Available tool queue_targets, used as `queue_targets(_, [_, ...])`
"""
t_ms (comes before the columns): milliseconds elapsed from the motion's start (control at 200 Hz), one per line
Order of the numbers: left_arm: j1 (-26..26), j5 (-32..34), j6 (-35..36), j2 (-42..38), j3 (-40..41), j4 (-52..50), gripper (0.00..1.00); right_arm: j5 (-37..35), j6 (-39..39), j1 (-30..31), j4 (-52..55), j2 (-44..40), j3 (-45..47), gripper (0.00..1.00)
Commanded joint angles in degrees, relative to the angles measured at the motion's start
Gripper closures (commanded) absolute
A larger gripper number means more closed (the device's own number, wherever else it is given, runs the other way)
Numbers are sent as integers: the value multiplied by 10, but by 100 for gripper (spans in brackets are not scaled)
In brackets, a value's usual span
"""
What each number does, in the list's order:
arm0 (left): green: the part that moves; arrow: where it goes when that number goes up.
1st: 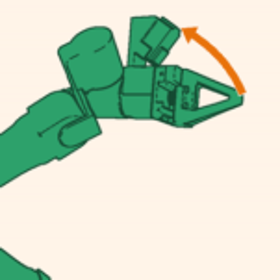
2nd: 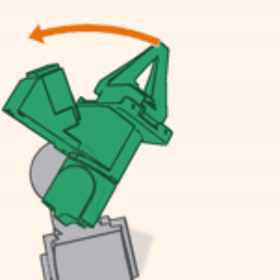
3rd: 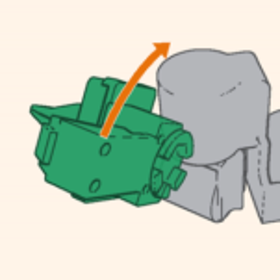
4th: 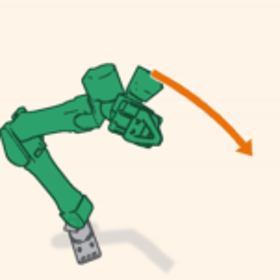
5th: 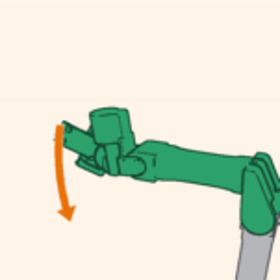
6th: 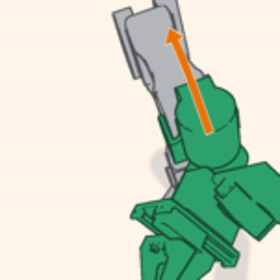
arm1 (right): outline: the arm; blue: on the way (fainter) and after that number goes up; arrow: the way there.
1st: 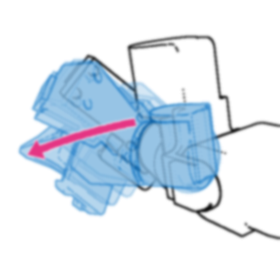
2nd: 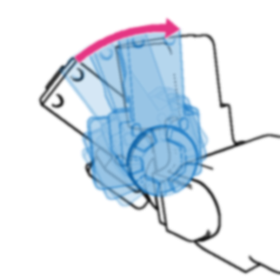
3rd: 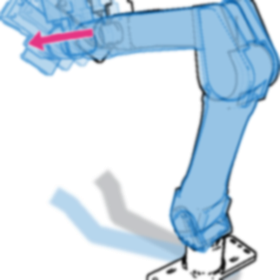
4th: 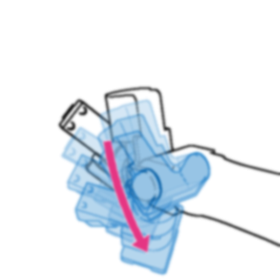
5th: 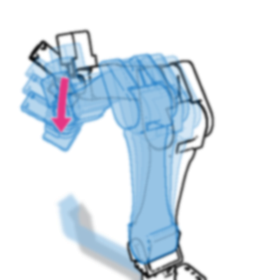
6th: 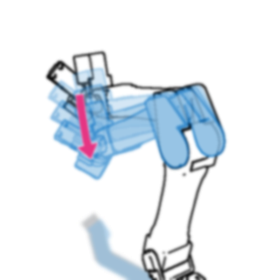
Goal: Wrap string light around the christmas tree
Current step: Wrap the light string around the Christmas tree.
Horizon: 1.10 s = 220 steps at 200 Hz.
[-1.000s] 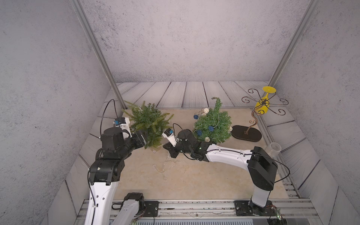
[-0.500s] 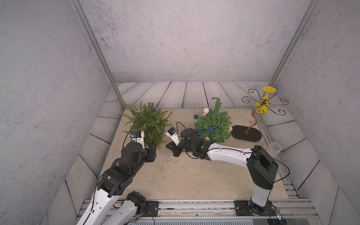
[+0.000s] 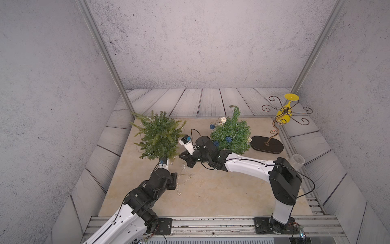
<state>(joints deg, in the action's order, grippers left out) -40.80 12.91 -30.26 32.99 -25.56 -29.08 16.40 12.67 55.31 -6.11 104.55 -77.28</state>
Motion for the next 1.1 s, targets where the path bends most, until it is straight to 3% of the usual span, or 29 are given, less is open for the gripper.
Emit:
queue_targets(0, [-34, 31, 11, -8, 25, 88, 48, 3, 19, -1, 16, -10, -11, 100])
queue_targets(220, [-49, 46, 45, 31, 108, 239, 41, 15, 36, -1, 13, -23, -7, 100])
queue_targets(425, [-49, 73, 35, 124, 136, 346, 44, 37, 50, 0, -3, -27, 3, 100])
queue_targets(525, [-49, 69, 29, 169, 140, 391, 55, 39, 52, 1, -2, -32, 5, 100])
queue_targets(641, [-51, 50, 32, 183, 134, 399, 100, 36, 46, 3, 4, -36, 5, 100])
queue_targets(946, [-53, -32, 16, -13, 125, 257, 100, -3, 27, 3, 16, -38, 7, 99])
queue_targets(1011, [-53, -2, 15, -24, 135, 251, 100, -5, 29, 3, 15, -36, 6, 100])
queue_targets(1096, [-53, 66, 12, 17, 131, 226, 100, 1, 33, 2, 13, -36, 6, 100])
